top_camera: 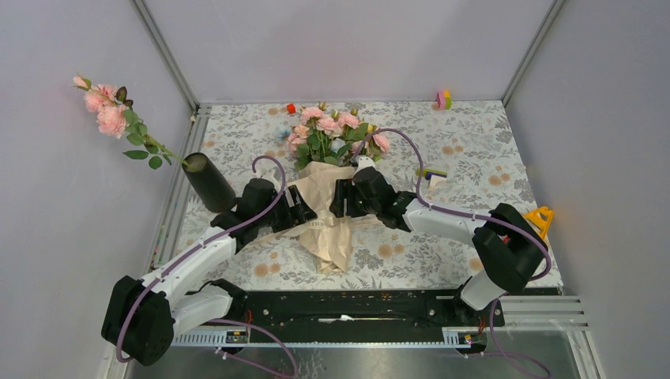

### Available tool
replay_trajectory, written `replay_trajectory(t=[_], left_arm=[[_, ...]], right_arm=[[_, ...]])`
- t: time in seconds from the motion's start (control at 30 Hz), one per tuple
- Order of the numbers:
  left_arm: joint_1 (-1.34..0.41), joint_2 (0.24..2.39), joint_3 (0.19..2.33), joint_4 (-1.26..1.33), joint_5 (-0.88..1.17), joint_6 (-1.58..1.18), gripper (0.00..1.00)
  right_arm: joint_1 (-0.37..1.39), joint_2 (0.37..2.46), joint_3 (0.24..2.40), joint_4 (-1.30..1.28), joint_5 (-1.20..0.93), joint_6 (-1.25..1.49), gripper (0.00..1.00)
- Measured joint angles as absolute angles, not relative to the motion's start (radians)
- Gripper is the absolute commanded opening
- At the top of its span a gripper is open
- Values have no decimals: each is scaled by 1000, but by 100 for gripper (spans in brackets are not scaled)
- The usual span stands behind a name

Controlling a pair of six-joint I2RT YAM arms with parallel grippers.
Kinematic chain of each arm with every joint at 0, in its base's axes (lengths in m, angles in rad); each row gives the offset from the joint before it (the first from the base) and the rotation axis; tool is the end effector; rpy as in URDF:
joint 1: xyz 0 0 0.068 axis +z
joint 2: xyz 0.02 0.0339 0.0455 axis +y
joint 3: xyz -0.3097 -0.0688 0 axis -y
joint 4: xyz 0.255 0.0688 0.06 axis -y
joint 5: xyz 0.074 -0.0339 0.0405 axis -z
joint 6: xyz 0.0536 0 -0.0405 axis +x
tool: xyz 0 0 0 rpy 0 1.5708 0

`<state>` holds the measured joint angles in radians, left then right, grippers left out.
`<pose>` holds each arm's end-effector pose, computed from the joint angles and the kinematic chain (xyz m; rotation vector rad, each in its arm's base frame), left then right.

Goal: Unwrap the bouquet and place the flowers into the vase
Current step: Untie the ribbon from the wrapping paper.

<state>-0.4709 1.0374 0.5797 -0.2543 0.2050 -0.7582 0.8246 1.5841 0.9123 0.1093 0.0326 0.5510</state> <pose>0.1854 -0.1066 0.2387 -0.2336 2.4107 -0.8420 0.2518 0.2697 0.2434 -0.2847 2.2151 0.7540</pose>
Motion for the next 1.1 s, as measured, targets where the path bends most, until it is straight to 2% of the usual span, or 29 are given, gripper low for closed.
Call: replay_trajectory(t=[0.1, 0.27, 0.37, 0.67, 0.77, 1.1], left_arm=[[-474, 1037, 576, -250, 206, -764, 65], [-477, 1036, 558, -242, 206, -776, 51], [-479, 1030, 546, -239, 206, -784, 46], [-482, 1019, 530, -238, 206, -787, 43], [-483, 1018, 529, -237, 205, -787, 47], [-484, 954, 528, -238, 198, -748, 80]], right_arm=[[825, 1584, 911, 110, 28, 563, 61], [825, 1583, 897, 117, 15, 582, 43], [825, 1579, 884, 117, 14, 591, 33], [825, 1550, 869, 117, 7, 605, 10], [825, 1533, 861, 118, 10, 607, 0], [825, 1421, 827, 77, 93, 584, 0]])
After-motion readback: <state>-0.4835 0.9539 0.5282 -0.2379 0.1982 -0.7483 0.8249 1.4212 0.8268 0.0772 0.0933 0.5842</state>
